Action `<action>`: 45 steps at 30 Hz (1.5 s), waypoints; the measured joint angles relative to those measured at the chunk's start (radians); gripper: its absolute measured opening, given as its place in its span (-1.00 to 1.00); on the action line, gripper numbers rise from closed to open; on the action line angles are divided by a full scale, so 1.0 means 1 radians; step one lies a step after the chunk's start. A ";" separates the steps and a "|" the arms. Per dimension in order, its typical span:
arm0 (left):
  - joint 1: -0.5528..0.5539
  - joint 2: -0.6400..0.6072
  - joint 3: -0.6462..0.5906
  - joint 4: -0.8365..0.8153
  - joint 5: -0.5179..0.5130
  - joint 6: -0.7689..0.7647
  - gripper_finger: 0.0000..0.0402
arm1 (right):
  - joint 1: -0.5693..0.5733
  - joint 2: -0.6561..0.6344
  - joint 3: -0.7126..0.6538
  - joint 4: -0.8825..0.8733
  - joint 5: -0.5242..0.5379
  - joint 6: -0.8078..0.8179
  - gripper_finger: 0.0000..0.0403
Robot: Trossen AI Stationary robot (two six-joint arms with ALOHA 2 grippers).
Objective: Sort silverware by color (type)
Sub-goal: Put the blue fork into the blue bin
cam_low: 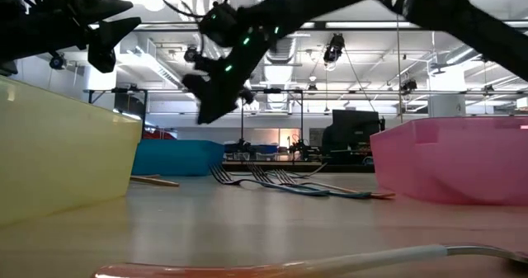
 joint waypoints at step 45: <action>0.000 0.002 0.000 -0.001 0.000 0.000 -0.30 | -0.168 -0.162 -0.425 -0.159 -0.280 -0.281 -0.50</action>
